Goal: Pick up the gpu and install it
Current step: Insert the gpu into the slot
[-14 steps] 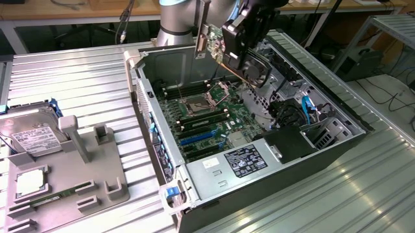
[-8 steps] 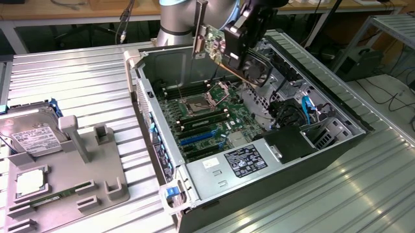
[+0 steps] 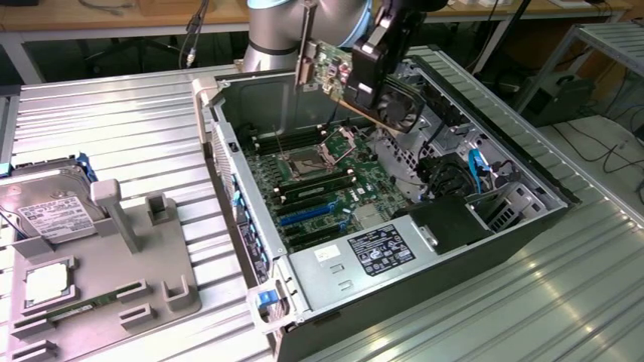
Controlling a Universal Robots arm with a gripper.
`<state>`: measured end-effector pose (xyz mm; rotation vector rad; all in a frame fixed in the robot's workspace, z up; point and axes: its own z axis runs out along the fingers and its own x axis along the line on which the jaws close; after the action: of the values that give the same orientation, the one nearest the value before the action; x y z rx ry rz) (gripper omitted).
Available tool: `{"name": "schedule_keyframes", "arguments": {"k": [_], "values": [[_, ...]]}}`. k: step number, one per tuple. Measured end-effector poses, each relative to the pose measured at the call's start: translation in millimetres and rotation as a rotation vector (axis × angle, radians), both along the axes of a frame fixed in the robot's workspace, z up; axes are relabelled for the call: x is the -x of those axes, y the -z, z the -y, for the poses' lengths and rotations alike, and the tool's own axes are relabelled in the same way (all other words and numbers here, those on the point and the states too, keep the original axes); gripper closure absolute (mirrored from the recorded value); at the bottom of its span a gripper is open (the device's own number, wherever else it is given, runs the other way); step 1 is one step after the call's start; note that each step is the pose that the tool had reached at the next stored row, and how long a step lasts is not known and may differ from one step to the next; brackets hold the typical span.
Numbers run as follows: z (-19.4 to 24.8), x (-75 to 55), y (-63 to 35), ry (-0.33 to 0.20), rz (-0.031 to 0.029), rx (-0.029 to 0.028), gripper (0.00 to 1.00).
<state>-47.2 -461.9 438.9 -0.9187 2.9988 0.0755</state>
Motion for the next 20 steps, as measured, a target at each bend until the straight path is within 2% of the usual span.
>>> {"name": "schedule_keyframes", "arguments": {"k": [3,7,20], "values": [[0.1,0.0,0.0,-0.032,0.0,0.0,0.72],[0.2,0.0,0.0,-0.101,0.0,-0.0001,0.72],[0.3,0.0,0.0,-0.237,0.0,-0.0005,0.72]]}}
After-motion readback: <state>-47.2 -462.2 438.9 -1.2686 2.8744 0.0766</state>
